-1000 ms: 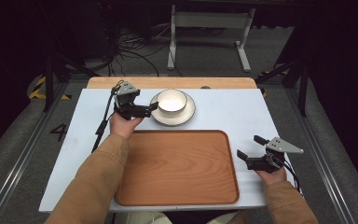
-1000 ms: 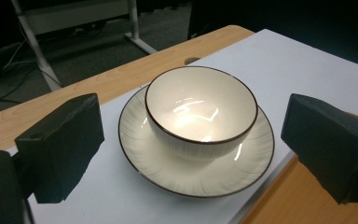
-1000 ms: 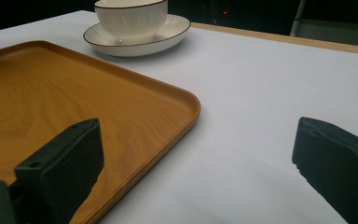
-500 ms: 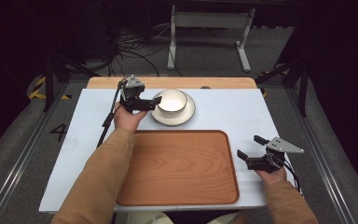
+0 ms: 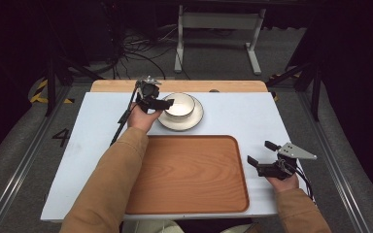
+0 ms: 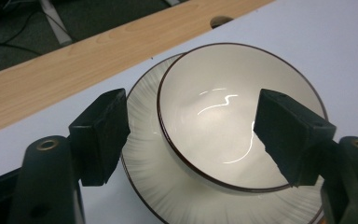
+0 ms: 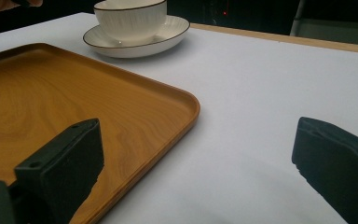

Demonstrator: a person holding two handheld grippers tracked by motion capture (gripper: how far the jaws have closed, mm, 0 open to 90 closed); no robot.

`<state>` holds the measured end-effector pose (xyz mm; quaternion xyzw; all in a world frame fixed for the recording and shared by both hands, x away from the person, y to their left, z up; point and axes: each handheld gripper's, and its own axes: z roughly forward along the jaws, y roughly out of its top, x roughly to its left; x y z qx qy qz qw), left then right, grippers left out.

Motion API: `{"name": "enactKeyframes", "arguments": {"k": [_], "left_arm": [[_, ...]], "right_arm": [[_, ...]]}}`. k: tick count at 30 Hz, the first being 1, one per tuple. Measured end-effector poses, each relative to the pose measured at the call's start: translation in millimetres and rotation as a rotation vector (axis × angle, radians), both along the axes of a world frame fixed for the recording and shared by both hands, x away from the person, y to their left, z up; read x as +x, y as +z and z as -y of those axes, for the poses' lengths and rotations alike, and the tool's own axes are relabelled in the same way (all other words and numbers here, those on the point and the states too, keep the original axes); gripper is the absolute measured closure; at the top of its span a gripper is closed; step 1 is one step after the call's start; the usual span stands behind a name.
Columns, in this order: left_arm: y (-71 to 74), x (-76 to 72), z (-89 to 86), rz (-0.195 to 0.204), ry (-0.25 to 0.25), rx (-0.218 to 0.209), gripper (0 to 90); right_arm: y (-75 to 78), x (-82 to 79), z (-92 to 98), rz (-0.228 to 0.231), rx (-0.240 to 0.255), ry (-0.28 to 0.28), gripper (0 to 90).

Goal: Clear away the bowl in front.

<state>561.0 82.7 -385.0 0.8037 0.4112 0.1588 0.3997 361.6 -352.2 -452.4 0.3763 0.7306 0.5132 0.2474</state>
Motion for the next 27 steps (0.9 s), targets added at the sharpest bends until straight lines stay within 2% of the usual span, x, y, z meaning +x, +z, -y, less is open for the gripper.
{"name": "enactKeyframes", "arguments": {"k": [5, 9, 13, 18, 23, 24, 27], "left_arm": [[-6.3, 6.6, 7.3, -0.008, 0.024, 0.037, 34.0], [-13.2, 11.1, 8.0, -0.029, 0.04, 0.05, 32.9], [-20.9, 16.1, 6.2, -0.071, 0.039, 0.051, 36.6], [-25.6, 19.5, 4.8, -0.114, 0.029, 0.014, 37.7], [-30.4, 21.8, 8.3, -0.144, 0.032, 0.025, 39.5], [-31.0, 23.4, 10.0, -0.173, 0.033, 0.028, 40.0], [-31.5, 26.4, 15.1, -0.218, 0.025, 0.046, 41.2]], "right_arm": [[0.0, -0.1, 0.0, 0.0, 0.004, -0.004, 2.6], [0.0, -0.2, 0.0, 0.001, 0.005, -0.007, 2.7], [-0.1, 0.0, 0.1, -0.001, 0.002, -0.01, 2.9], [-0.1, -0.1, 0.1, -0.002, 0.007, -0.014, 2.9], [-0.2, 0.0, 0.2, -0.003, 0.007, -0.015, 2.9], [-0.2, -0.1, 0.2, -0.004, 0.008, -0.016, 3.0], [-0.2, -0.2, 0.2, -0.004, 0.008, -0.017, 3.0]]}}
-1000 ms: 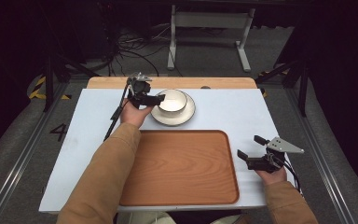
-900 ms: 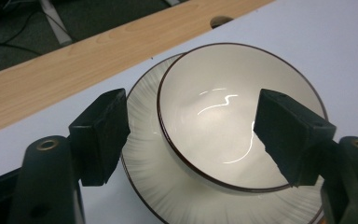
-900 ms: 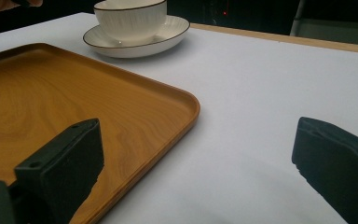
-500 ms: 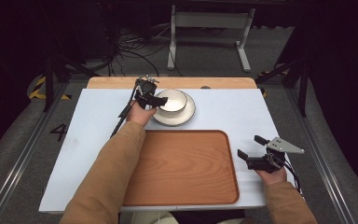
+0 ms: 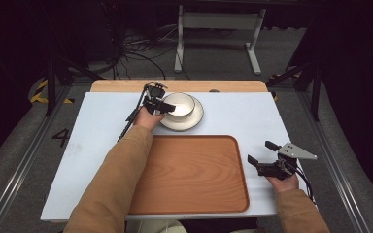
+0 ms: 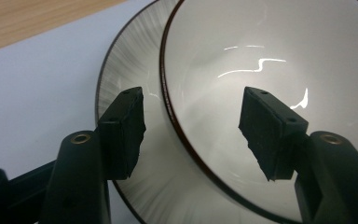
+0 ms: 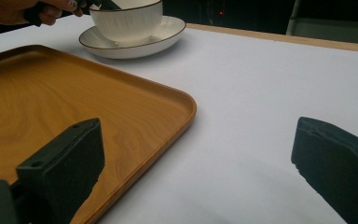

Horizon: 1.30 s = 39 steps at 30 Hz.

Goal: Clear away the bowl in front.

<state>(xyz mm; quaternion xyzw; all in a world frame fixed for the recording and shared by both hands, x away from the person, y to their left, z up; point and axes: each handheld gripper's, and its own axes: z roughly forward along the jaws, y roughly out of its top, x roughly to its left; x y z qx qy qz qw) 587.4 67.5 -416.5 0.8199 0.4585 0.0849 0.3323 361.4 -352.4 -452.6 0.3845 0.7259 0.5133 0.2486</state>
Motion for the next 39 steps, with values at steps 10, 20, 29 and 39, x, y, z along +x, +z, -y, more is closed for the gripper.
{"name": "enactKeyframes", "arguments": {"k": [10, 20, 29, 39], "left_arm": [[-4.8, 2.3, 7.9, -0.04, 0.03, 0.053, 57.9], [-2.0, 5.4, 4.8, -0.11, 0.12, 0.001, 72.8], [2.6, 5.4, 2.2, -0.115, 0.16, -0.024, 81.3], [3.6, 5.2, 1.2, -0.133, 0.167, -0.036, 82.6]], "right_arm": [[-0.1, -0.1, 0.0, 0.001, 0.001, -0.001, 3.1], [-0.1, 0.2, 0.0, 0.002, -0.004, 0.002, 3.5], [-0.1, 0.1, 0.1, 0.0, -0.003, 0.001, 3.6], [-0.2, 0.2, 0.3, 0.0, 0.0, -0.001, 3.6]]}}
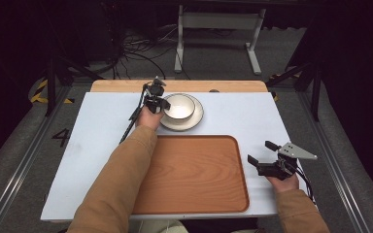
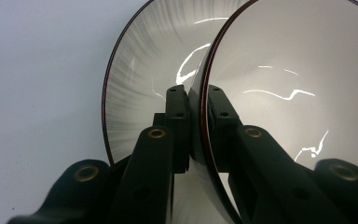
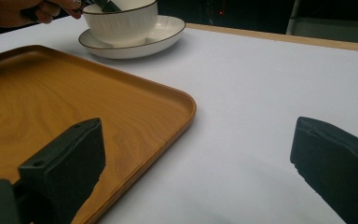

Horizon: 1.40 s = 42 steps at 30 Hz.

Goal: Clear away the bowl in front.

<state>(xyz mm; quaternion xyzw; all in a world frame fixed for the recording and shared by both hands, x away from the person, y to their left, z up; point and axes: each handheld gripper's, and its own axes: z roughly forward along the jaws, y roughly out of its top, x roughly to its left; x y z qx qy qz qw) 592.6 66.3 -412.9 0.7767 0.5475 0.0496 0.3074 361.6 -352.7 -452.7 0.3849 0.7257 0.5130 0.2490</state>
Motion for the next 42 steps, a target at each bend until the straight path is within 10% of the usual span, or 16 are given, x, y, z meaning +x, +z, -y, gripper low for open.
{"name": "enactKeyframes", "arguments": {"k": [17, 42], "left_arm": [[24.4, -11.0, -4.6, 0.025, -0.024, -0.048, 82.4], [57.7, -34.3, -14.6, 0.065, -0.112, 0.005, 82.3]], "right_arm": [[0.1, -0.1, 0.0, -0.001, 0.004, 0.0, 3.5], [0.1, -0.2, -0.1, 0.001, 0.0, -0.003, 3.4]]}}
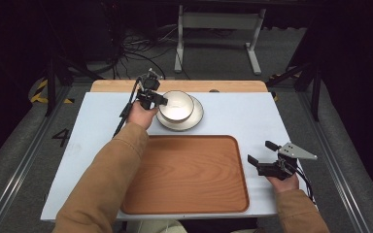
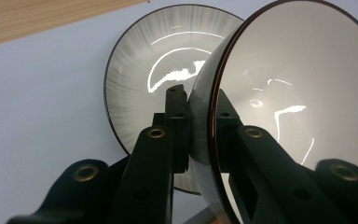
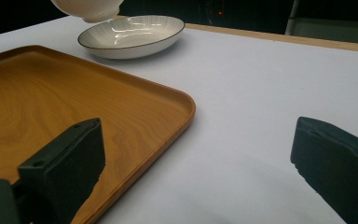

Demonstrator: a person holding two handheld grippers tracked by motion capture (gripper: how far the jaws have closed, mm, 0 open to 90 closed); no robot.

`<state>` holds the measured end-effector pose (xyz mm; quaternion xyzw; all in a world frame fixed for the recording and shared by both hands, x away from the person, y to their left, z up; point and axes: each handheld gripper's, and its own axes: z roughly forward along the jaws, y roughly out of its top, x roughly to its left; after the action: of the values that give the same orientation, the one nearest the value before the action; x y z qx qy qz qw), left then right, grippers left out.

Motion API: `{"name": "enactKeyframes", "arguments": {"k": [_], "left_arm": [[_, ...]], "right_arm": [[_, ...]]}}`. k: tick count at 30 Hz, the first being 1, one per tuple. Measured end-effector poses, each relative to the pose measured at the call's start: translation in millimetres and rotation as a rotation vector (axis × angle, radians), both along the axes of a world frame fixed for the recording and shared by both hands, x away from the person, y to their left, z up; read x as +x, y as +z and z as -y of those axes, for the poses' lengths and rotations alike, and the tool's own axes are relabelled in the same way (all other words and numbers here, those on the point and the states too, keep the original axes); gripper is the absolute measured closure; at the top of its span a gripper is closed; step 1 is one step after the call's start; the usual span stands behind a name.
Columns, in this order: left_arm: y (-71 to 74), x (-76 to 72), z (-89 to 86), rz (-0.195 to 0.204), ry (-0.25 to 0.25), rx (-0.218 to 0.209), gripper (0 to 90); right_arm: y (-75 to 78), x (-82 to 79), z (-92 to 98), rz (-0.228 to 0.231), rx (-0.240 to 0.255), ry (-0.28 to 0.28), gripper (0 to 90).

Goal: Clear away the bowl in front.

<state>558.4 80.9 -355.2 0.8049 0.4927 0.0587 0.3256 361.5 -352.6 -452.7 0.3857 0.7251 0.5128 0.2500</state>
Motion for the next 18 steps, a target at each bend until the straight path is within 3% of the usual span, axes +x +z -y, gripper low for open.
{"name": "enactKeyframes", "arguments": {"k": [5, 6, 11, 14, 18], "left_arm": [[5.0, -7.3, 3.8, -0.006, -0.045, 0.009, 82.3], [5.5, -9.4, 5.5, -0.015, -0.033, -0.002, 82.3], [11.3, -18.1, 7.7, -0.008, -0.112, 0.023, 82.3], [14.3, -24.7, 10.6, -0.014, -0.116, 0.016, 82.3], [21.8, -36.5, 12.5, 0.003, -0.176, 0.036, 82.3]], "right_arm": [[0.0, 0.0, 0.0, 0.0, 0.0, 0.0, 3.4], [0.0, 0.0, 0.0, 0.0, 0.0, 0.0, 3.4], [0.0, 0.0, 0.0, 0.0, 0.0, 0.0, 3.4], [0.0, 0.0, 0.0, 0.0, 0.0, 0.001, 3.4], [0.0, 0.0, -0.1, -0.001, 0.002, 0.0, 3.4]]}}
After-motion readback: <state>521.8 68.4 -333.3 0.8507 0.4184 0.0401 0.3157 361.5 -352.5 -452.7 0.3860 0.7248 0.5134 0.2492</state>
